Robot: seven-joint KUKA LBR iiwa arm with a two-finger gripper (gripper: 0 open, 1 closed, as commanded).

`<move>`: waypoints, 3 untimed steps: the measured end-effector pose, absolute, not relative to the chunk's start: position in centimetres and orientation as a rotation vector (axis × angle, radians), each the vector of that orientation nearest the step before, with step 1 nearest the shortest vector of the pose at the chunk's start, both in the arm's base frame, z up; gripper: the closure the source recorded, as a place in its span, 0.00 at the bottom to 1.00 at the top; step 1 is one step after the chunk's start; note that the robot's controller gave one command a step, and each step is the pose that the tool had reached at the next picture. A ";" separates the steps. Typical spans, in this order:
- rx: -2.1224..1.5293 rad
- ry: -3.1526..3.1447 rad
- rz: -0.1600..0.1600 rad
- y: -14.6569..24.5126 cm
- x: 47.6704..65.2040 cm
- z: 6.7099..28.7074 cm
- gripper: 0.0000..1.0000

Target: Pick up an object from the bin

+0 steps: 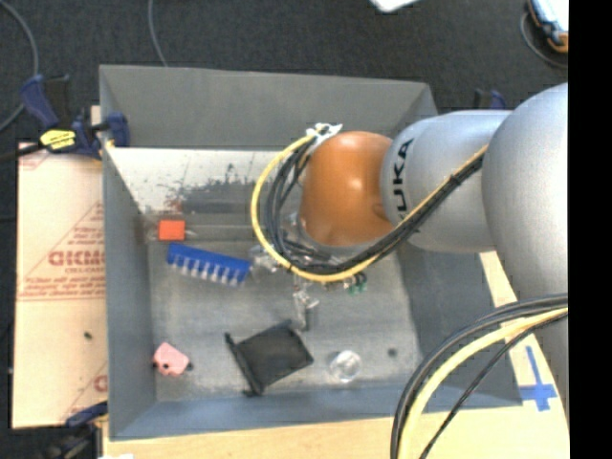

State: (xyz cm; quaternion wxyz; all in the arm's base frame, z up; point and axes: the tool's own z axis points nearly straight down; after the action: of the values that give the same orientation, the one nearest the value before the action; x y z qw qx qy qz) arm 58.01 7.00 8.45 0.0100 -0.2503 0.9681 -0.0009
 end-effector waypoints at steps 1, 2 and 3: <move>-0.358 3.109 -0.008 5.0 51.9 7.2 0.00; -1.227 2.869 -0.007 9.7 49.2 7.1 1.00; -1.229 2.868 -0.007 9.7 49.2 7.1 1.00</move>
Offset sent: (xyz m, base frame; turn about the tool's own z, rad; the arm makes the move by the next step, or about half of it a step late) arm -0.0895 0.0265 -0.0145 -0.3028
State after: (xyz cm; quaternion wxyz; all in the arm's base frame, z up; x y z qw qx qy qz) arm 49.16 9.65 7.08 0.0107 -0.3938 0.9191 -0.0023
